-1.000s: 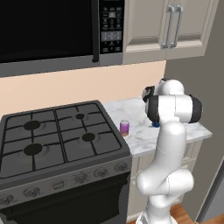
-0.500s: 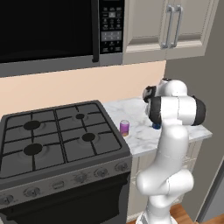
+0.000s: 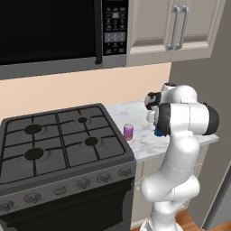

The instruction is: Four empty soda cans are scattered around the kitchen. Gather all the cans and cluster them next to the stove for recycling.

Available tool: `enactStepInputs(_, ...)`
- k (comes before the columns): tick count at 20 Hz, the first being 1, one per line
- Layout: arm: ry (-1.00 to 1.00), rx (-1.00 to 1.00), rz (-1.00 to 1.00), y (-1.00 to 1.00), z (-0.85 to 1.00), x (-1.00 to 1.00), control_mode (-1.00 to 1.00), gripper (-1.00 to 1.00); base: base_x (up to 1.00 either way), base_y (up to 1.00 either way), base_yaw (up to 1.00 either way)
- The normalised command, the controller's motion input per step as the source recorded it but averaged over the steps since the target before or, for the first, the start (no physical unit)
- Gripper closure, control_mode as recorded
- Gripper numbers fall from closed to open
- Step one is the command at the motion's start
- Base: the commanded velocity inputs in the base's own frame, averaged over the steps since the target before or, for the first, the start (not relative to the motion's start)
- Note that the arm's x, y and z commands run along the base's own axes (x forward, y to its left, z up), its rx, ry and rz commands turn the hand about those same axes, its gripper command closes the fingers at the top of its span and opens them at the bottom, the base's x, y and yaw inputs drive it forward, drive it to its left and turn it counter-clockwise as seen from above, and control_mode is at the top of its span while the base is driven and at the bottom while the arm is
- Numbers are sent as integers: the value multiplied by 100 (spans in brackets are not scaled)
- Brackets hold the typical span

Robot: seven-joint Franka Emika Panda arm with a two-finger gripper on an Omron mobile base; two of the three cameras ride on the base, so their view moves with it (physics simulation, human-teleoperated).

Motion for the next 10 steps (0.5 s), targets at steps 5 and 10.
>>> enactStepInputs(5, 0, 0, 0, 31, 12, -41, -100, 100, 0, 0, 0)
enactStepInputs(10, 0, 0, 0, 44, 16, -22, -100, 100, 0, 0, 0)
